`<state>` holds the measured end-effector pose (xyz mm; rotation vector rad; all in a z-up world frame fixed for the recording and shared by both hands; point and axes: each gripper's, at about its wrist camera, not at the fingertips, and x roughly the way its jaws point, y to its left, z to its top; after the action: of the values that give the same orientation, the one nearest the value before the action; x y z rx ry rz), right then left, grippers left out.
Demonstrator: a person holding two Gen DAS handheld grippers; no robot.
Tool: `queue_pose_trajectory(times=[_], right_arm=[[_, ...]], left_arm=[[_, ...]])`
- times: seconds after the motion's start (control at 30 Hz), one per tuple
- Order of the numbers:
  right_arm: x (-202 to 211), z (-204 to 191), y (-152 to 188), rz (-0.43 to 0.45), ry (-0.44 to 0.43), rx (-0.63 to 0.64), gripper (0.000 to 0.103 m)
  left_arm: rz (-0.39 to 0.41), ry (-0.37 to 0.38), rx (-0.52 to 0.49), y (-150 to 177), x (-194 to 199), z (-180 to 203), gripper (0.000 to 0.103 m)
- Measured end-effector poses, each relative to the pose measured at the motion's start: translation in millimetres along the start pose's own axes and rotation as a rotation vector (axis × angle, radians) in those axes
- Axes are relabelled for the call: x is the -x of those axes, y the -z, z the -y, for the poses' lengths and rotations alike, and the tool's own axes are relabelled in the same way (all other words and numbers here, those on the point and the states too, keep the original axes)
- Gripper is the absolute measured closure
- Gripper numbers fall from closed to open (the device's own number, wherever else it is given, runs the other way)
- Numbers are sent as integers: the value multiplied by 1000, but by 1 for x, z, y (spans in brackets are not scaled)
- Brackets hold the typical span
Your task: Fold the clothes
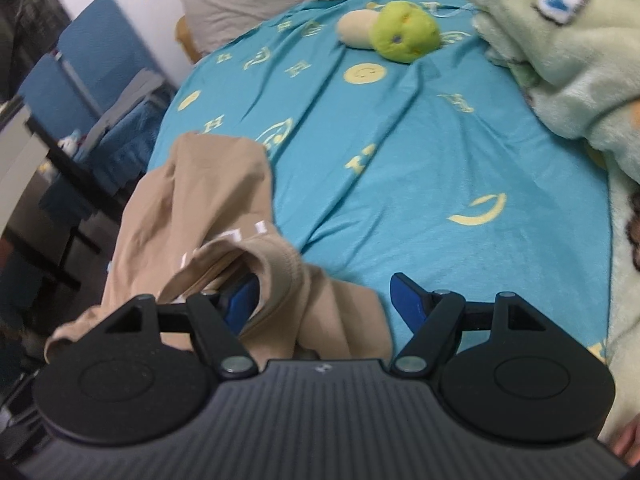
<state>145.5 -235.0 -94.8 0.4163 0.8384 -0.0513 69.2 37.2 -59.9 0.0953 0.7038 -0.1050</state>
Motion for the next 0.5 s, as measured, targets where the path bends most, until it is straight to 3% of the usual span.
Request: queue_pose_trajectory(times=[0.13, 0.2, 0.23, 0.3, 0.4, 0.5], right_arm=[[-15, -4, 5, -11, 73, 55, 29], [-23, 5, 4, -10, 124, 12, 29], [-25, 11, 3, 0, 148, -25, 29], [-23, 23, -1, 41, 136, -119, 29], [-8, 26, -9, 130, 104, -171, 29], [26, 16, -22, 259, 77, -158, 29]], left_arm=[[-9, -107, 96, -3, -17, -11, 54], [74, -176, 182, -7, -12, -25, 48], [107, -195, 216, -9, -9, -31, 39], [159, -204, 275, -12, -3, -38, 37], [259, -205, 288, -19, 20, -37, 35], [412, -219, 270, -34, 60, -30, 32]])
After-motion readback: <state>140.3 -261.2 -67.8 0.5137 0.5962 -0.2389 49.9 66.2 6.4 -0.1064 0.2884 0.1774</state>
